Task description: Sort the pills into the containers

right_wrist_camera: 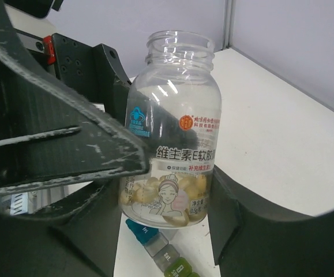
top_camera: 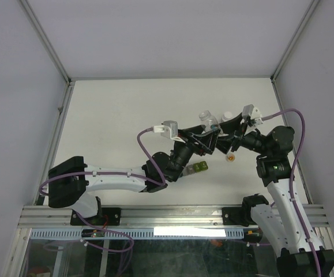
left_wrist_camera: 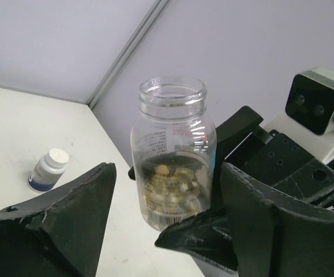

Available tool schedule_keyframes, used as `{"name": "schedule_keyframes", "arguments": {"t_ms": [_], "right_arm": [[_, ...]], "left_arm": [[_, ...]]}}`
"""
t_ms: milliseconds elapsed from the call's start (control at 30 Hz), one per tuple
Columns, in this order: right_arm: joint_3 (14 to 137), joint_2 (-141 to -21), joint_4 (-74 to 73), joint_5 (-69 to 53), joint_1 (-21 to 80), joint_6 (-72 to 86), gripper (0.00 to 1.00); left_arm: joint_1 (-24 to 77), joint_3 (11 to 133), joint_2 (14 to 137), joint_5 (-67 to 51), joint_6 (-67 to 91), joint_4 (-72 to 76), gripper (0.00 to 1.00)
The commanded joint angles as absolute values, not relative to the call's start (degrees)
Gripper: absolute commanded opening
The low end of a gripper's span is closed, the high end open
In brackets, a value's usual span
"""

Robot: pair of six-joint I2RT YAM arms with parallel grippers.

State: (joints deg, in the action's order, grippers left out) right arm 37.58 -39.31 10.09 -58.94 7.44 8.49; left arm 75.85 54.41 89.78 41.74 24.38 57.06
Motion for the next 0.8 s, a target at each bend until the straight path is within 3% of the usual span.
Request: {"name": "schedule_keyframes", "arguments": {"t_ms": [0, 233, 367, 767], "right_arm": [[37.3, -38.8, 13.6, -59.1, 7.2, 8.0, 0.07], [36.5, -38.7, 15.0, -60.9, 7.0, 7.7, 0.06], [36.5, -38.5, 14.3, -61.6, 7.0, 6.2, 0.06], [36.4, -38.4, 12.5, -63.9, 7.1, 1.7, 0.06]], "left_arm": [[75.8, 51.7, 84.0, 39.9, 23.6, 59.4, 0.76], [73.4, 51.7, 80.2, 35.2, 28.9, 52.7, 0.85], [72.7, 53.9, 80.1, 33.6, 29.5, 48.0, 0.85], [72.1, 55.3, 80.0, 33.6, 30.1, 43.9, 0.64]]}}
